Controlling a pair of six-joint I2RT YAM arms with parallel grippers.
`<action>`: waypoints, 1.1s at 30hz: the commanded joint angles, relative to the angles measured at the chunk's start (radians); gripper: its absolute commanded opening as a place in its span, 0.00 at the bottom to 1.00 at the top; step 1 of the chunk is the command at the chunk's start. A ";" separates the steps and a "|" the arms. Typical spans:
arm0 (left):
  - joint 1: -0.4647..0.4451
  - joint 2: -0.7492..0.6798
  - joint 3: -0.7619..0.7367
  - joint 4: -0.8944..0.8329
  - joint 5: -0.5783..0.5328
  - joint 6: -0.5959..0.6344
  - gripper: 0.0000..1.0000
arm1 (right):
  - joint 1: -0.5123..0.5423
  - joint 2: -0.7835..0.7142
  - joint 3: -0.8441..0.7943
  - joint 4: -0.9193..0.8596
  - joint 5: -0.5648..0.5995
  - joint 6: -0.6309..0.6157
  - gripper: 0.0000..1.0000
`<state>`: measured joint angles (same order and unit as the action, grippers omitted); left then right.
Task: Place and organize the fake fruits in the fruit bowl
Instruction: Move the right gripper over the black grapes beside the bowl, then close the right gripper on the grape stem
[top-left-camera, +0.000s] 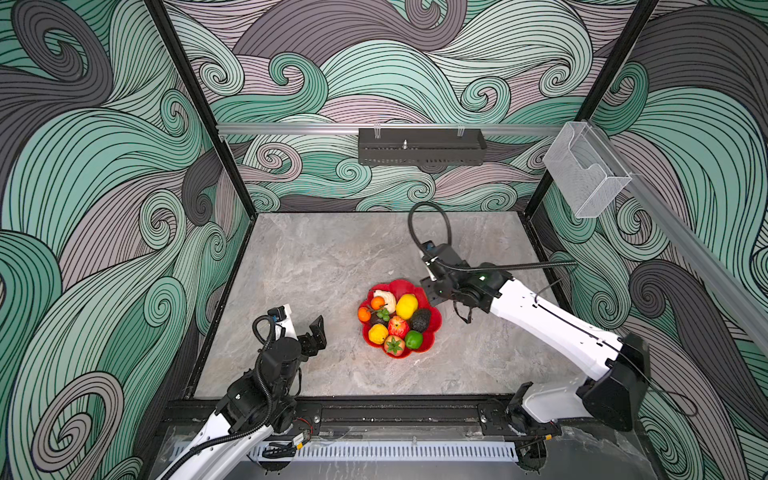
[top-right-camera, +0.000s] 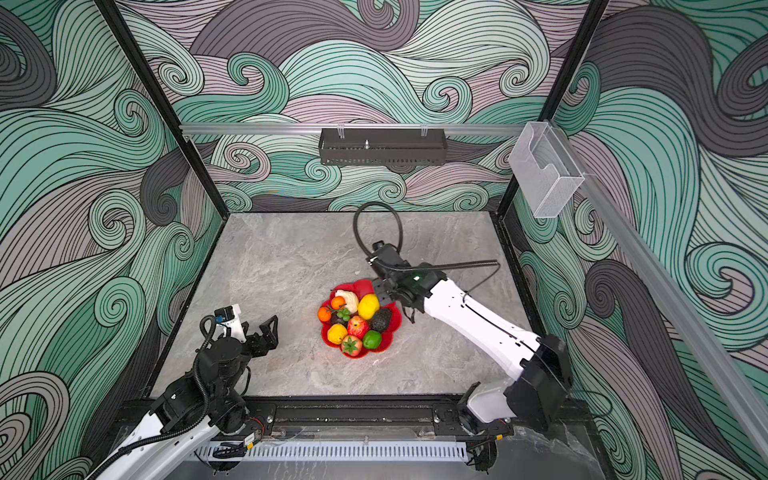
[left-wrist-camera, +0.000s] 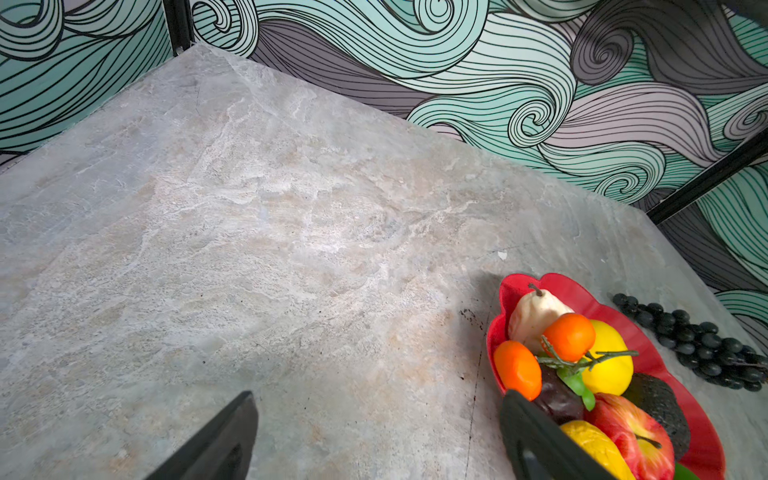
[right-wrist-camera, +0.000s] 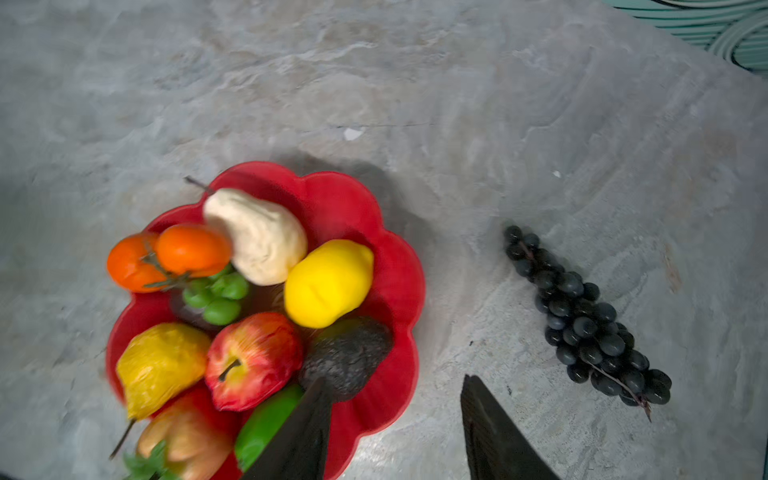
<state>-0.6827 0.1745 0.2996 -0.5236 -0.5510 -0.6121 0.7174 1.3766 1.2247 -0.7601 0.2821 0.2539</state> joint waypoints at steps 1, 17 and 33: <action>0.006 0.036 0.059 0.012 -0.011 0.038 0.93 | -0.122 -0.050 -0.091 0.077 -0.043 0.060 0.52; 0.006 -0.031 0.018 0.020 -0.013 0.089 0.93 | -0.846 -0.231 -0.549 0.483 -0.544 0.388 0.49; 0.007 0.012 0.018 0.051 -0.019 0.097 0.94 | -1.085 -0.046 -0.755 0.967 -0.677 0.665 0.36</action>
<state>-0.6827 0.1757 0.3119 -0.4938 -0.5537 -0.5289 -0.3534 1.3067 0.4789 0.0807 -0.3592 0.8734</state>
